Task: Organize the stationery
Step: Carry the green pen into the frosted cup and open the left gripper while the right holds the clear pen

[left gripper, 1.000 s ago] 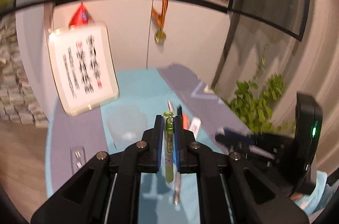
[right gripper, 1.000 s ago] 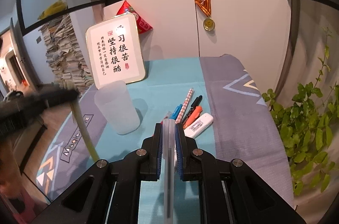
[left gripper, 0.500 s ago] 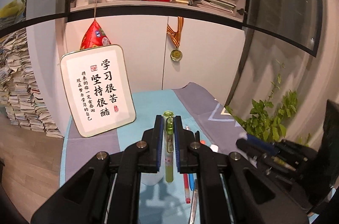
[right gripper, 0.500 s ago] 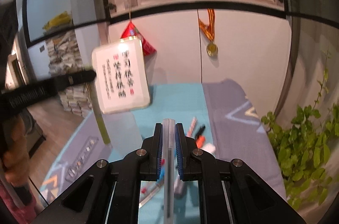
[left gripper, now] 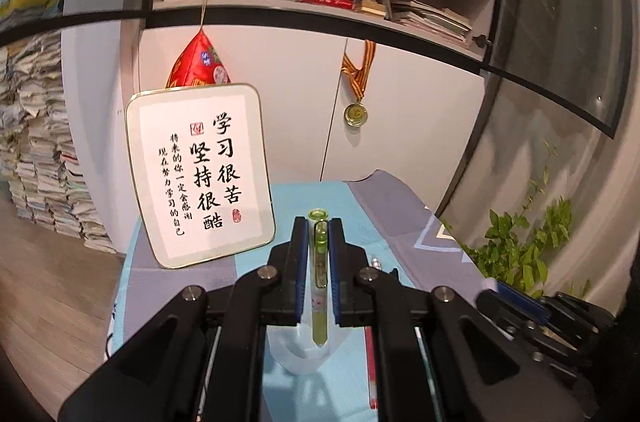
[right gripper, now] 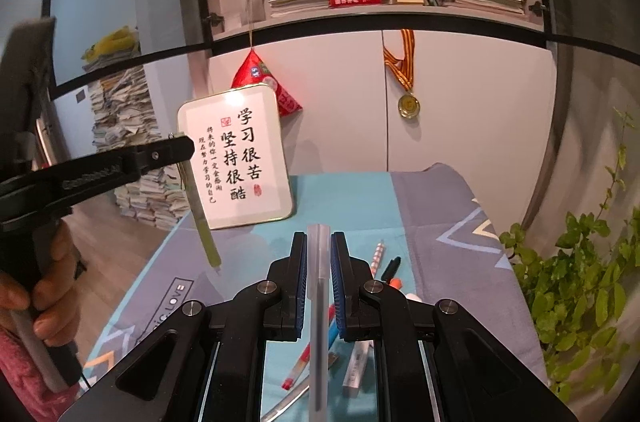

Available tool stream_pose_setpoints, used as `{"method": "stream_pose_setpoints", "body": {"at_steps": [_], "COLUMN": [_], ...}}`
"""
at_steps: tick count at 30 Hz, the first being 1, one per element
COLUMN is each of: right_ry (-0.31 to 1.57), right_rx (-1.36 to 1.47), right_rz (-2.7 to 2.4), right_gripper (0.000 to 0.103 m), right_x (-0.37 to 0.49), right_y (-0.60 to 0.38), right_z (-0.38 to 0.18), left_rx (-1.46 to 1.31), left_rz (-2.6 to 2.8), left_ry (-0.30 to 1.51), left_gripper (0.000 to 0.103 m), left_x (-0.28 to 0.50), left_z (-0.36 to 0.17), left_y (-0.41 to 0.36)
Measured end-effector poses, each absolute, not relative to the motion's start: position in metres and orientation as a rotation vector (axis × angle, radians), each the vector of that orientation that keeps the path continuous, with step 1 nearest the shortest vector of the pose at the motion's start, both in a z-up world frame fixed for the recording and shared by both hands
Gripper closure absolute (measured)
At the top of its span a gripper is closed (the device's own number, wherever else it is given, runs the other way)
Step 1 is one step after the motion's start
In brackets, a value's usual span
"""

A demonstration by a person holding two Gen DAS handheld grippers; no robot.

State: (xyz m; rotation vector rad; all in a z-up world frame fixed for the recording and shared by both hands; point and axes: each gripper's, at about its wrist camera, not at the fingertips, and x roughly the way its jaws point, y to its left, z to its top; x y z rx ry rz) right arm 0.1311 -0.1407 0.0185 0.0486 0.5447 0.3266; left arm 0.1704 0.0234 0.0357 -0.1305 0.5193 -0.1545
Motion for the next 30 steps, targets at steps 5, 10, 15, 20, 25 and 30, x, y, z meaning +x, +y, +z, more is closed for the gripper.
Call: {"method": "stream_pose_setpoints", "body": {"at_steps": [5, 10, 15, 20, 25, 30], "right_ry": [0.556, 0.566, 0.568, 0.572, 0.576, 0.573], "right_rx": [0.053, 0.067, 0.071, 0.065, 0.06, 0.058], "right_rz": [0.328, 0.33, 0.333, 0.335, 0.333, 0.333], "right_gripper": [0.091, 0.091, 0.091, 0.091, 0.091, 0.091], "right_x": [0.132, 0.134, 0.133, 0.131, 0.129, 0.129], "right_y": [-0.141, -0.142, -0.141, -0.137, -0.133, -0.133], "right_z": [0.017, 0.016, 0.016, 0.016, 0.017, 0.017], "left_rx": [-0.135, -0.125, -0.118, -0.111, -0.108, -0.112], "left_rz": [-0.138, -0.134, -0.121, -0.113, -0.113, -0.11], "left_ry": [0.557, 0.609, 0.655, 0.682, 0.698, 0.707], "left_gripper": [0.095, 0.095, 0.095, 0.095, 0.095, 0.095], "left_x": [0.182, 0.181, 0.181, 0.18, 0.177, 0.174], "left_z": [0.018, -0.004, -0.02, -0.031, -0.037, -0.039], "left_y": [0.027, 0.025, 0.025, 0.026, 0.026, 0.029]}}
